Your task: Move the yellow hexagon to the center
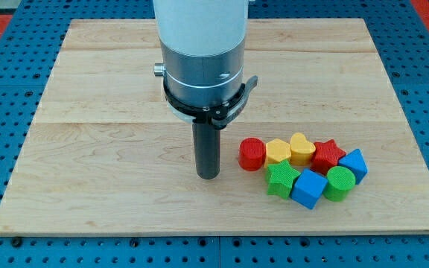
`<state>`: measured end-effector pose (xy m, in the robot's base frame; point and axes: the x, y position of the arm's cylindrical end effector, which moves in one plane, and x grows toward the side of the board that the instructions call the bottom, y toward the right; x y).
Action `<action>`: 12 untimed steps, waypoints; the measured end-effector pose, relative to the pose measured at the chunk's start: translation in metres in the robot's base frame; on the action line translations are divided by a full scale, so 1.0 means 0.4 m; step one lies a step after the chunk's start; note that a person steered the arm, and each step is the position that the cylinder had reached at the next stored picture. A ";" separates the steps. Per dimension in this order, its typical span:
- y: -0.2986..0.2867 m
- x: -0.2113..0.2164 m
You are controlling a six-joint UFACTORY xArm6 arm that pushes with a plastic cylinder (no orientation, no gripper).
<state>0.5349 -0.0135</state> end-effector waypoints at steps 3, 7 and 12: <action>0.014 0.068; 0.313 -0.030; -0.017 -0.372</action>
<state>0.3861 -0.0201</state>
